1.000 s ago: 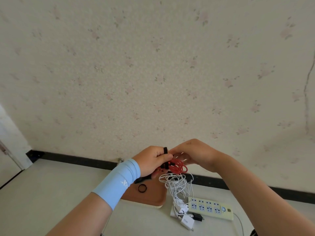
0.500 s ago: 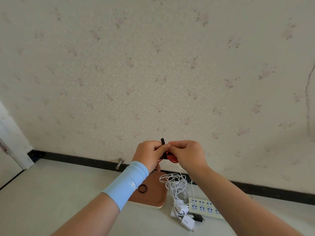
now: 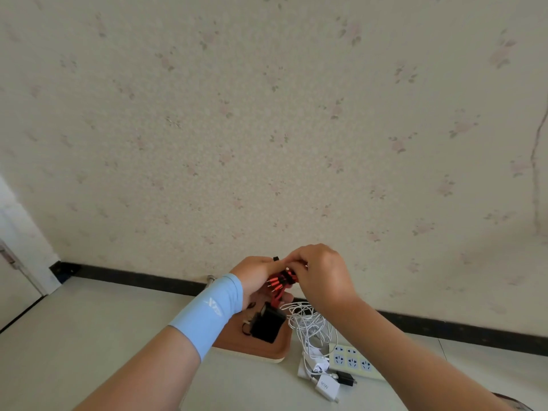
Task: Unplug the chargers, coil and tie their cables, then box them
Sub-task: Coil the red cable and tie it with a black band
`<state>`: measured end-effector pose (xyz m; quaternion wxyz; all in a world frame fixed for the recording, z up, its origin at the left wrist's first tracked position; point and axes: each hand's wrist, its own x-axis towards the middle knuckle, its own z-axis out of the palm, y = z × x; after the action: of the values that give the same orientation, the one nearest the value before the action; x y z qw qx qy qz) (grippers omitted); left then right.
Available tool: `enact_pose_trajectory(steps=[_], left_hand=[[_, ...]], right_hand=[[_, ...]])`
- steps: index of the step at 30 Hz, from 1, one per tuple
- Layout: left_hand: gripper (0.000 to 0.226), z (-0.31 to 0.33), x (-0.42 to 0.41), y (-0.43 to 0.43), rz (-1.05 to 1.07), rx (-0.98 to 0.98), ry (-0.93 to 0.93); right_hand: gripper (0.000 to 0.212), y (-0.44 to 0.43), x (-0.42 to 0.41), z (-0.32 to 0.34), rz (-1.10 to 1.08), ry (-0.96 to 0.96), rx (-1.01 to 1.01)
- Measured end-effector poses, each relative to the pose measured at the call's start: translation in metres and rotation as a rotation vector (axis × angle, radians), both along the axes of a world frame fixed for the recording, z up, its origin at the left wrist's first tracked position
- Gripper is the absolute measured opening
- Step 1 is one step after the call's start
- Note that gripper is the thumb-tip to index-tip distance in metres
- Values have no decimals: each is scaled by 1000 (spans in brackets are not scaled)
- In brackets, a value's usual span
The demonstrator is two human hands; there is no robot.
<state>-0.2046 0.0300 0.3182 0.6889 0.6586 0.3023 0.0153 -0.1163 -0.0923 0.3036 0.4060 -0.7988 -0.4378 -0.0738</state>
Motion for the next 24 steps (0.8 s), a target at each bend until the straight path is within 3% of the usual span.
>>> enact_pose_trajectory(steps=[4, 8, 9, 14, 18, 20, 24], left_hand=[[32, -4, -3, 0, 56, 83, -69], [30, -11, 3, -11, 157, 299, -77], [31, -12, 5, -12, 177, 320, -76], [35, -11, 8, -14, 213, 254, -65], [34, -8, 3, -13, 191, 211, -56], [36, -9, 2, -12, 196, 222, -69], [40, -9, 0, -11, 214, 274, -76]], right_hand=[[22, 1, -3, -6, 38, -173, 86], [27, -1, -7, 0, 33, 150, 87], [26, -1, -7, 0, 33, 152, 84], [26, 2, -6, -4, 46, -133, 103], [30, 1, -9, 2, 38, 55, 112], [44, -1, -8, 6, 64, 162, 84], [60, -6, -4, 7, 172, 60, -67]])
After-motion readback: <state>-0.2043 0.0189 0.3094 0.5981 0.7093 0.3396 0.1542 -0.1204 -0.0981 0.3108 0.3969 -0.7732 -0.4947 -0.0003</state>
